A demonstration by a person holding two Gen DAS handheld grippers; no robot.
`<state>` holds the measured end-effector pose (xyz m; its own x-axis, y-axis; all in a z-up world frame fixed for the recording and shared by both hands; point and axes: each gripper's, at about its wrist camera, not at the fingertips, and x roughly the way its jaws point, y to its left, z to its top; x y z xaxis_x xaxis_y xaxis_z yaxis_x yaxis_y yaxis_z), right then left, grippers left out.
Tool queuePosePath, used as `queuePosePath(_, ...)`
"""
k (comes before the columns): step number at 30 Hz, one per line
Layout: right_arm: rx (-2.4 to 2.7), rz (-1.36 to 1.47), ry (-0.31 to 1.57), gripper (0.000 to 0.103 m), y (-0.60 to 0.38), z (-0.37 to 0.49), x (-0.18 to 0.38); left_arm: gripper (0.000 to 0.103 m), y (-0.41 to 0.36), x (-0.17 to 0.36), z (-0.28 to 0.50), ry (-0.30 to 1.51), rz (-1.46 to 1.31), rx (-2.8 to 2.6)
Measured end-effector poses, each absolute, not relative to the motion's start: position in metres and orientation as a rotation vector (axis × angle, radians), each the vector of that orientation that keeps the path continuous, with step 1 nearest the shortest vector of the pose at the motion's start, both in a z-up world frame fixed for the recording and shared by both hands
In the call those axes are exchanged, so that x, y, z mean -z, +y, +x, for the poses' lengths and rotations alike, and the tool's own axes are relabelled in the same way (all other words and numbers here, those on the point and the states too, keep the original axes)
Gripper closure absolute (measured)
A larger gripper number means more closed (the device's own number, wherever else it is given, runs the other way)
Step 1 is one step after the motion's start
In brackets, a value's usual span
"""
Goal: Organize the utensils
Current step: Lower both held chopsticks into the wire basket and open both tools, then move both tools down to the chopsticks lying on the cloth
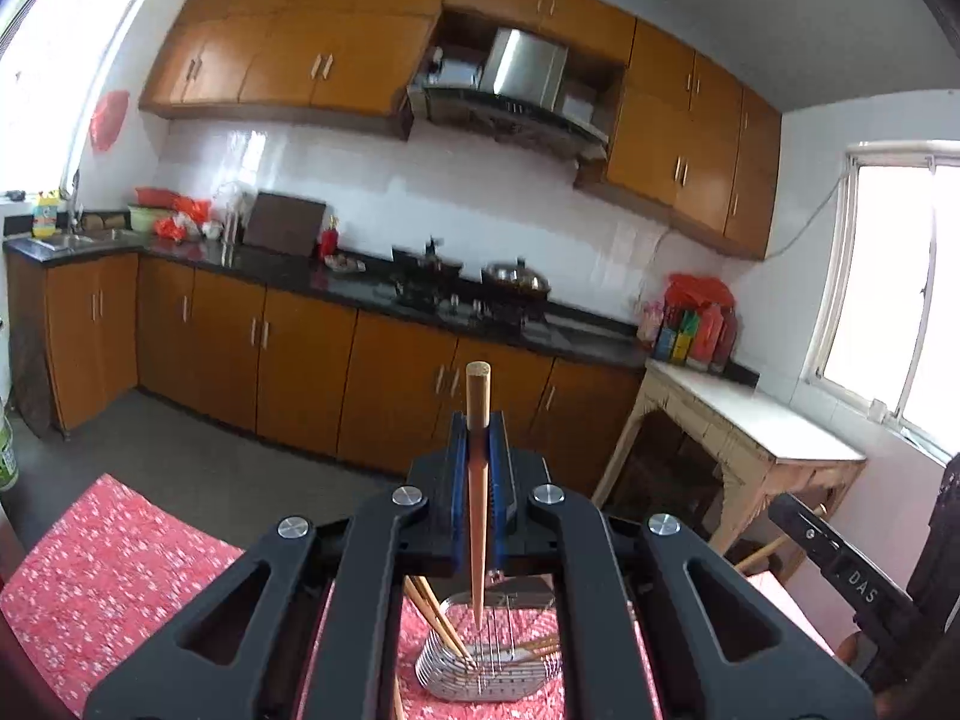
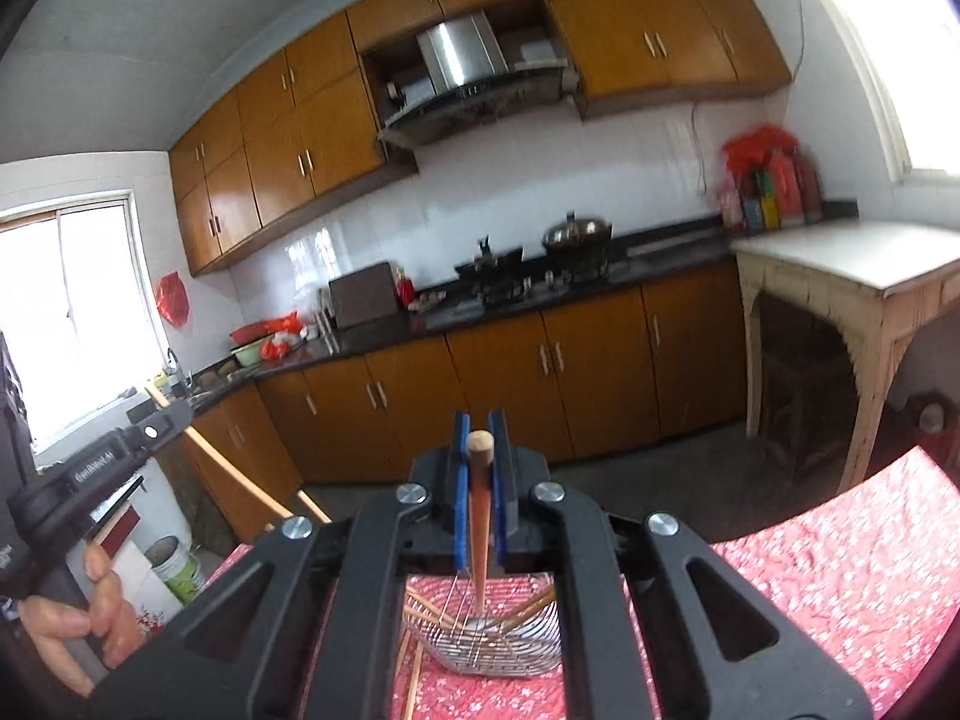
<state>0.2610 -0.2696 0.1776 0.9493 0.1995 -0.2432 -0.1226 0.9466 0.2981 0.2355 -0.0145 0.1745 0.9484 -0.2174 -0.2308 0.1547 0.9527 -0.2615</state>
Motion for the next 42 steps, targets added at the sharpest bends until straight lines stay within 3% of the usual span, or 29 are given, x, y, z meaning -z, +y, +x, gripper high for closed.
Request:
queuePosePath(15, -0.168, 0.36, 0.486, 0.095, -0.272, 0.32, -0.12, 0.096, -0.027, -0.124, 0.273, 0.464, -0.182, 0.195)
queuePosePath(19, -0.129, 0.351, 0.498, 0.089, -0.272, 0.321, -0.114, 0.096, -0.029, -0.115, 0.277, 0.496, -0.157, 0.179)
queuePosePath(23, -0.091, 0.341, 0.459, 0.069, -0.28, 0.308, -0.121, 0.096, -0.029, -0.118, 0.274, 0.49, -0.148, 0.163)
queuePosePath(30, -0.041, 0.357, 0.388, 0.066, -0.3, 0.27, -0.133, 0.095, -0.023, -0.13, 0.259, 0.461, -0.149, 0.134)
queuePosePath(35, -0.012, 0.373, 0.367, 0.065, -0.318, 0.235, -0.127, 0.078, -0.014, -0.14, 0.244, 0.431, -0.158, 0.104)
queuePosePath(42, 0.015, 0.37, 0.436, 0.065, -0.326, 0.207, -0.085, 0.078, 0.007, -0.136, 0.213, 0.418, -0.149, 0.085)
